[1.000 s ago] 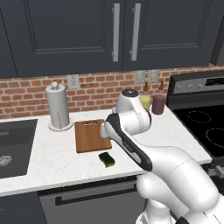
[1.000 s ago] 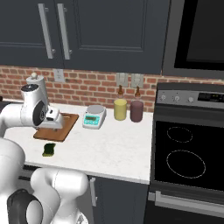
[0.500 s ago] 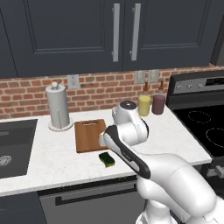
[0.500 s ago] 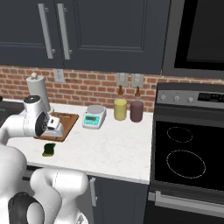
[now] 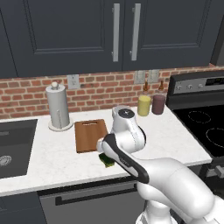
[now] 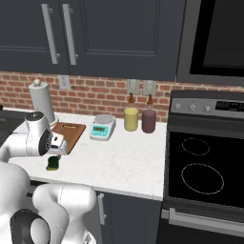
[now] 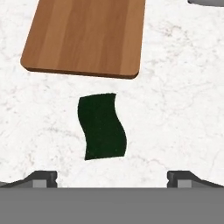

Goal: Pick up the sponge from the counter and clean the cutting board by briefly scrubbing or pressing down on the cutting board. Once finished, release the sponge.

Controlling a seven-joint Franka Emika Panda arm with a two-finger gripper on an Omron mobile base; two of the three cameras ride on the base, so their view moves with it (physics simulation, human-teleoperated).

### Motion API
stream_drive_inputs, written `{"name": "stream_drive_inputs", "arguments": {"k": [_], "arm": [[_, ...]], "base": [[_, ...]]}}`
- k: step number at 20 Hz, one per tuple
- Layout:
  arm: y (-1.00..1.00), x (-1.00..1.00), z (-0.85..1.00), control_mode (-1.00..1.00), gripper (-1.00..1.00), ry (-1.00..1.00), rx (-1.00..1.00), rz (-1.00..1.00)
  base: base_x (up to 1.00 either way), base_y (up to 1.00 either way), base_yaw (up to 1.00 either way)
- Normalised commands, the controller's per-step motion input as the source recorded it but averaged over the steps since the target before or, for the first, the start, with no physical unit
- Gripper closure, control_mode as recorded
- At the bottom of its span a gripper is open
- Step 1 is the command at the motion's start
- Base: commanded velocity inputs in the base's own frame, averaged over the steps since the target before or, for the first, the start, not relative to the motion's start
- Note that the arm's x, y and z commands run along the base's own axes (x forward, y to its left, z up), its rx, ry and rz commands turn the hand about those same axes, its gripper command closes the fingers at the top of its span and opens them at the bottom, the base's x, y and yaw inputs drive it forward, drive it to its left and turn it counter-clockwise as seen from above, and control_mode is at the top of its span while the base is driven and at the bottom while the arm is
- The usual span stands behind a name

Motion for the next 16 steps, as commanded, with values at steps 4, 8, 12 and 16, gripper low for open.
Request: {"name": "stream_drive_inputs", "arguments": {"k": [4,8,12,16], "arm": [[0.0,0.0,-0.16,-1.0,-1.0,0.02,0.03,0.02],[0.0,0.01,-0.14,-1.0,-1.0,0.02,0.0,0.03],[0.05,0.04,-0.12,-1.0,-1.0,0.02,0.0,0.04],[0.01,0.03,-0.08,-1.0,-1.0,0.01,0.0,0.02]], "base": [[0.0,0.0,0.0],[0.0,0.0,0.0],[0.0,0.0,0.0],[0.0,0.0,0.0]]}}
